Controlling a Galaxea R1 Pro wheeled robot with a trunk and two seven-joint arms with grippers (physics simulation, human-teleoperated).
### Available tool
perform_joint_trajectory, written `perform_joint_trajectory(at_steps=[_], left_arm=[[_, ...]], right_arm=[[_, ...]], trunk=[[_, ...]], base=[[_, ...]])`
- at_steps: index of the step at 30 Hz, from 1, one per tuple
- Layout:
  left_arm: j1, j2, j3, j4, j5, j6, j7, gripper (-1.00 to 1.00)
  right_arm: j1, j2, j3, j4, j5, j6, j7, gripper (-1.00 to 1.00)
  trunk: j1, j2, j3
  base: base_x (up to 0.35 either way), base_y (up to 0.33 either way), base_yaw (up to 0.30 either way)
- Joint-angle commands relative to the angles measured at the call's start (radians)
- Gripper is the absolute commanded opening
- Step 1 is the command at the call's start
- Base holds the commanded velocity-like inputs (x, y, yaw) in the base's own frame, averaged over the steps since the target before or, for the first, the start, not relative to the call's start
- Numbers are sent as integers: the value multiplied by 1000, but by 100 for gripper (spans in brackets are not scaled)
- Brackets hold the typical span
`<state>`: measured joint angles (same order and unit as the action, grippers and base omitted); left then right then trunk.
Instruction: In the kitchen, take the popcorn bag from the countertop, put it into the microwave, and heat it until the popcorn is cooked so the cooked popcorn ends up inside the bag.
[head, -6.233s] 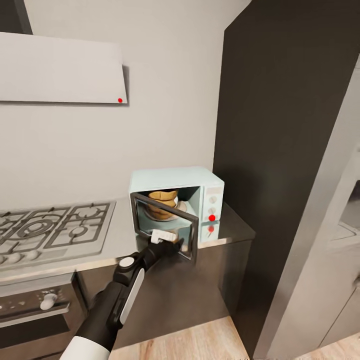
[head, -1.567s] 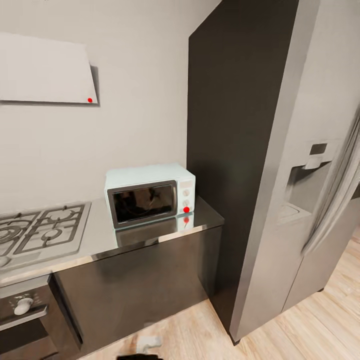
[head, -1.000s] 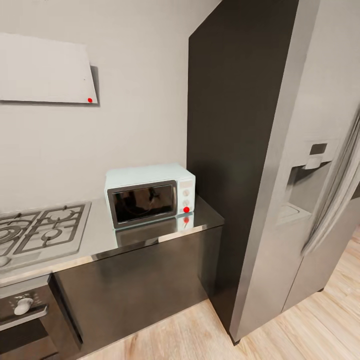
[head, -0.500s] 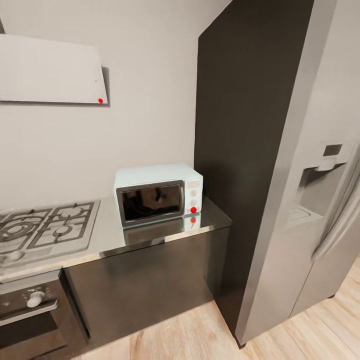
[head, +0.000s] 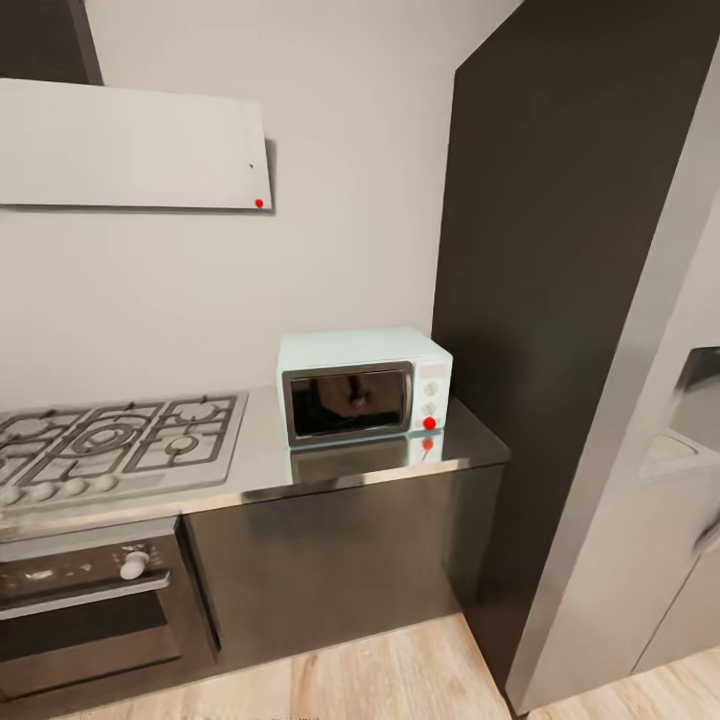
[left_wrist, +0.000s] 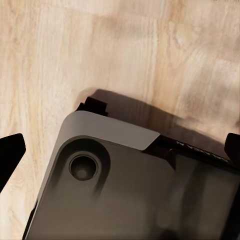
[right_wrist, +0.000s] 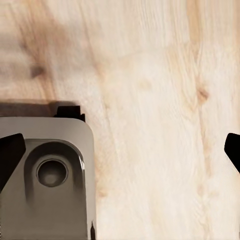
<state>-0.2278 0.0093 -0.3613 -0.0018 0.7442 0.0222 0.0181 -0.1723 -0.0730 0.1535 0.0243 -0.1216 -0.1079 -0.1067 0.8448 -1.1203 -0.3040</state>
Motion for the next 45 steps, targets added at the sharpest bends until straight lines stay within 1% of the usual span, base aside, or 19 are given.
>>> perform_joint_trajectory(at_steps=[1,24,27,30,34,45], left_arm=[[-1,0,-8,0,8,2,2,100],[-1,-2,-11,-1,5,4,2,100],[-1,-2,-11,-1,5,4,1,100],[-1,-3,-11,-1,4,4,1,100],[-1,-3,-11,-1,4,4,1,100],[-1,-2,-11,-1,6,3,2,100]], right_arm=[[-1,0,9,3,-10,-6,0,100],[-1,1,8,2,-7,-7,0,100],[-1,0,5,2,-8,-8,2,100],[-1,-6,-2,2,-14,-13,10,100],[-1,-5,2,2,-11,-14,12,100],[-1,-1,8,2,-5,-6,10,100]], trunk=[[0,-1,-1],[0,-1,-1],[0,-1,-1],[0,-1,-1],[0,-1,-1],[0,-1,-1]], base=[[0,0,277],[0,0,272],[0,0,79],[0,0,19],[12,-17,2],[146,-216,0]])
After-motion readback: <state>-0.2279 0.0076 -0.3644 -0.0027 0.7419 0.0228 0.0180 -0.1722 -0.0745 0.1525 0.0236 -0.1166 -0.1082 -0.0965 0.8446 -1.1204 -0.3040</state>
